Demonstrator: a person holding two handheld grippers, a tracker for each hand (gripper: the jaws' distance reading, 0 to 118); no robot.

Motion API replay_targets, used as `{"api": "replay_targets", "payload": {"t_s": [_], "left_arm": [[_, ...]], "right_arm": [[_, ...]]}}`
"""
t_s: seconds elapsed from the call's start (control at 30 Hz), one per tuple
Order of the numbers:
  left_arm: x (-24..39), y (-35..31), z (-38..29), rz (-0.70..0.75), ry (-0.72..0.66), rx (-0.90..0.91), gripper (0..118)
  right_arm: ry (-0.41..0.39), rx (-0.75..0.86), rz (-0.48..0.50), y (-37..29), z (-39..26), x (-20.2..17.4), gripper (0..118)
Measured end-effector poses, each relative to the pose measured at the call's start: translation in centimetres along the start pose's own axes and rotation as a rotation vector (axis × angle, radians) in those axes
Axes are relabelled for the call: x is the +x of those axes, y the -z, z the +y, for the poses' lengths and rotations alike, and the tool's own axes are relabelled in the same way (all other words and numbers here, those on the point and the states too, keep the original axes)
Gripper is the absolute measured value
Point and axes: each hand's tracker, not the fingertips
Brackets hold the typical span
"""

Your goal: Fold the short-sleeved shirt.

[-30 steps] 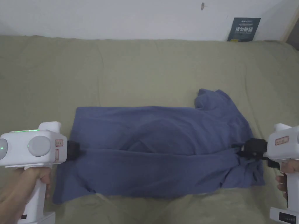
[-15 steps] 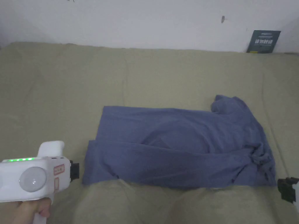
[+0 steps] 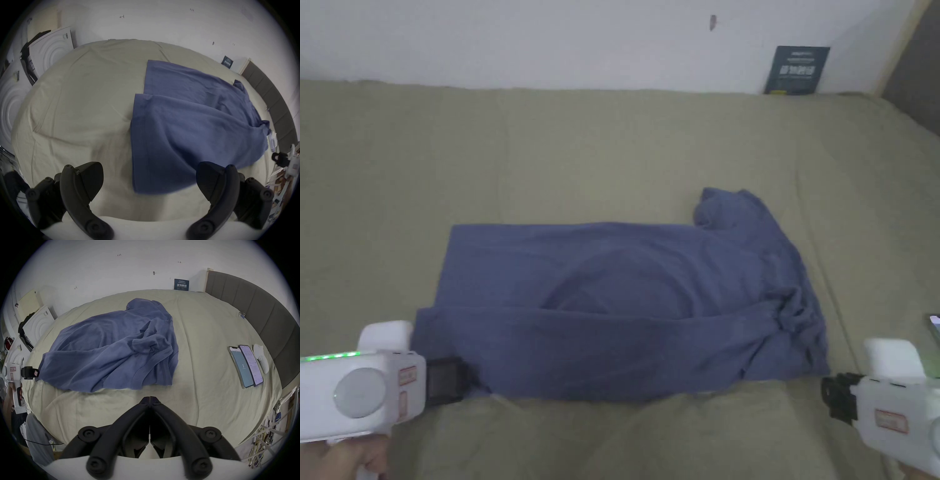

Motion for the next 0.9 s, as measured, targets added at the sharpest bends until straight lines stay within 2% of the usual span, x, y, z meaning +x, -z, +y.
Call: {"api": "replay_targets", "payload": {"t_s": [0.03,0.07,0.13,0.17,0.2,0.23,0.27,0.3,0.33,0.37,0.4,0.47,0.5,0.53,0.6,0.63,0.73,0.9], "left_arm": [[0.1,0.1,0.0,-0.001,0.009,0.011,35],[0.1,0.0,-0.1,-0.004,0.006,0.035,10],[-0.3,0.4,-0.3,-0.030,0.001,0.057,10],[0.0,0.4,0.0,-0.026,0.000,0.043,10],[0.0,0.4,0.3,-0.023,0.006,0.032,10],[-0.1,0.4,0.2,-0.031,-0.001,0.016,10],[0.3,-0.3,0.1,-0.035,-0.004,0.014,10],[0.3,-0.5,0.1,-0.041,-0.008,0.006,10],[0.4,-0.6,0.0,-0.046,-0.015,0.000,10],[0.5,-0.8,-0.1,-0.051,-0.024,-0.006,10],[0.0,-0.5,0.5,-0.052,-0.025,-0.011,10],[0.3,-0.7,0.8,-0.045,-0.011,-0.013,10],[0.5,-0.8,1.0,-0.037,-0.001,-0.015,10],[0.4,-0.7,1.2,-0.034,0.003,-0.019,10],[0.3,-0.7,1.6,-0.035,0.011,-0.025,10],[0.2,-0.7,1.7,-0.036,0.016,-0.026,10],[-0.1,-1.3,2.1,-0.035,0.012,-0.037,10],[-0.6,-2.8,2.6,-0.029,0.047,-0.033,10]], "right_arm": [[0.002,0.001,-0.003,0.2,0.4,0.0,1],[0.003,0.002,-0.003,0.4,0.7,0.3,1],[-0.005,0.002,-0.001,1.0,1.4,0.8,2],[-0.007,0.008,0.000,1.2,1.8,0.7,20],[-0.005,0.011,0.015,1.6,2.2,1.0,20],[0.005,0.006,0.021,2.1,2.8,1.1,32],[0.043,-0.006,0.043,2.8,3.2,1.6,62],[0.091,-0.021,0.093,3.6,3.6,1.7,106],[0.120,0.062,0.104,3.7,3.7,2.0,117],[0.160,-0.024,0.093,4.2,4.0,2.1,117],[0.153,-0.064,0.103,4.9,4.2,2.3,117],[0.119,-0.094,0.073,6.6,4.9,1.7,117],[0.067,-0.146,0.057,7.1,4.9,1.4,115],[0.024,-0.168,0.048,7.3,4.8,1.1,98],[-0.030,-0.153,0.036,7.3,4.3,0.9,38],[-0.032,-0.115,0.024,6.7,4.3,0.8,14],[0.036,-0.071,0.057,4.5,4.5,1.0,13],[0.002,-0.084,0.060,2.2,4.4,1.4,12]]}}
